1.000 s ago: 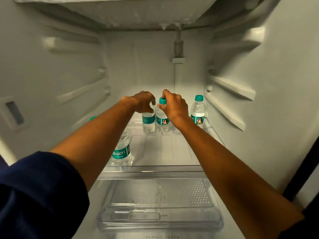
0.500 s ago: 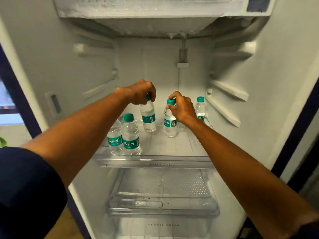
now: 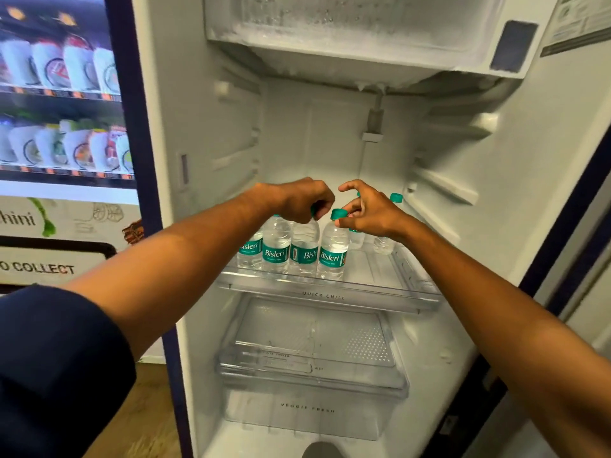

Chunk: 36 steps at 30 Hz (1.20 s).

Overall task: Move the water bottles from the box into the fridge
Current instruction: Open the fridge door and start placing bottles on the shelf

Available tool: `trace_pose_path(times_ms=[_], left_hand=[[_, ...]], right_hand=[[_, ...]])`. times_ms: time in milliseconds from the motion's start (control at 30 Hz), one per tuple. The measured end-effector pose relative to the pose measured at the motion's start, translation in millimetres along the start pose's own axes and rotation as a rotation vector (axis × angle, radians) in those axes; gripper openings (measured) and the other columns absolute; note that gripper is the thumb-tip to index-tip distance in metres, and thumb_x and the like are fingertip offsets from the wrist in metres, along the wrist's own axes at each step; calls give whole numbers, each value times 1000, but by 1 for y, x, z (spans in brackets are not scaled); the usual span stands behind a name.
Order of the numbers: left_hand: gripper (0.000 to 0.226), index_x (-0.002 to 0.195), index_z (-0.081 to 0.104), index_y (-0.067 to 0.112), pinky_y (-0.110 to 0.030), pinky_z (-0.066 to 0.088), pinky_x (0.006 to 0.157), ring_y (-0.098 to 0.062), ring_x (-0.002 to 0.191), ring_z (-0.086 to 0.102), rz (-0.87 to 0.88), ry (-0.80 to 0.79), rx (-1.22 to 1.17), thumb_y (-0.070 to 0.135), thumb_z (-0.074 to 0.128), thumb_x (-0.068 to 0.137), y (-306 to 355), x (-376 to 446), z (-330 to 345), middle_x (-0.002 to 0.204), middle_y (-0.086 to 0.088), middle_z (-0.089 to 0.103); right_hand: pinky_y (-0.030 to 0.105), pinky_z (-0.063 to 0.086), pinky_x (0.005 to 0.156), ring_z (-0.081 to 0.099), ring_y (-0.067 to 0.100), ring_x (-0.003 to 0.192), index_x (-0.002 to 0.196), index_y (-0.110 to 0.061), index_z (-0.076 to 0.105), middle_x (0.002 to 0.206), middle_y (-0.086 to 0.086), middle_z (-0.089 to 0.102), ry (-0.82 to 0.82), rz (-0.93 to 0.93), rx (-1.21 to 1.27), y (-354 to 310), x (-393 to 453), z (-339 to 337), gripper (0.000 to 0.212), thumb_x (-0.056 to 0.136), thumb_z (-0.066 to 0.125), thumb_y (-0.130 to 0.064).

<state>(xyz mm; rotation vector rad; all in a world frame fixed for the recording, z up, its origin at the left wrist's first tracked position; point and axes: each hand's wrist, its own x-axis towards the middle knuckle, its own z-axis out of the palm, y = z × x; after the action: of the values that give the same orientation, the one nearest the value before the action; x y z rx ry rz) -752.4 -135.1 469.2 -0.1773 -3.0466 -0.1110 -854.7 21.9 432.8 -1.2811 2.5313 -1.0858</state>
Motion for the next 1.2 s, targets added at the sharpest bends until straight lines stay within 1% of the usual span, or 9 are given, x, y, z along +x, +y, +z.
trace_pose_path(times_ms=[200,300,433,500,567,700,900,1067,1200], left_hand=[[26,80,54,13,-21,40,63,-20,77,50,-12,1,-30,-13,56,82,2,-3,11,81,-3,54],[28,92,58,15,-19,43,68,-19,86,54,-46,-38,-86,-10,62,81,2,-4,7,92,-1,57],[43,125,57,15,-30,49,92,-18,106,56,-92,-86,-68,20,74,85,3,-2,8,119,-1,58],[47,127,56,13,-31,48,92,-22,108,57,-134,-63,0,36,69,88,2,0,13,123,-5,59],[48,124,59,10,-32,50,90,-24,104,59,-160,1,85,42,65,89,0,1,16,121,-10,62],[40,121,64,12,-31,45,85,-25,109,55,-170,52,141,37,66,90,-5,-2,11,121,-10,61],[35,122,67,15,-39,51,97,-23,109,57,-118,10,119,24,71,88,-6,-3,6,125,-7,62],[35,122,67,14,-36,51,96,-23,108,61,-106,1,97,17,71,87,-5,-5,4,126,-7,63],[35,123,66,14,-33,49,96,-23,109,61,-103,-9,83,13,70,88,-5,-6,4,126,-8,63]], right_hand=[[43,55,94,65,26,100,138,-23,39,110,11,66,-8,-20,-3,-3,-6,0,68,83,76,-11],[37,56,91,65,24,101,135,-20,47,111,9,65,11,-30,-31,-3,-5,3,59,84,76,-13],[27,53,86,61,21,103,124,-11,61,116,6,62,5,-86,-132,-3,-3,7,40,87,73,-19],[24,51,84,61,19,101,121,-10,64,117,6,64,16,-99,-148,-1,-2,8,37,87,74,-21],[22,49,81,59,16,100,120,-10,65,119,6,64,30,-97,-147,1,-1,8,37,87,74,-22],[19,48,81,58,14,99,120,-10,67,122,7,65,43,-94,-139,3,1,7,37,86,74,-21],[22,50,85,60,14,100,123,-8,66,123,8,65,35,-95,-124,5,0,7,40,86,74,-21],[18,48,83,59,12,101,125,-8,65,124,7,65,28,-113,-87,5,-2,8,42,86,74,-19],[21,48,87,58,13,103,126,-9,64,126,7,64,19,-115,-66,7,-2,9,41,87,73,-18]])
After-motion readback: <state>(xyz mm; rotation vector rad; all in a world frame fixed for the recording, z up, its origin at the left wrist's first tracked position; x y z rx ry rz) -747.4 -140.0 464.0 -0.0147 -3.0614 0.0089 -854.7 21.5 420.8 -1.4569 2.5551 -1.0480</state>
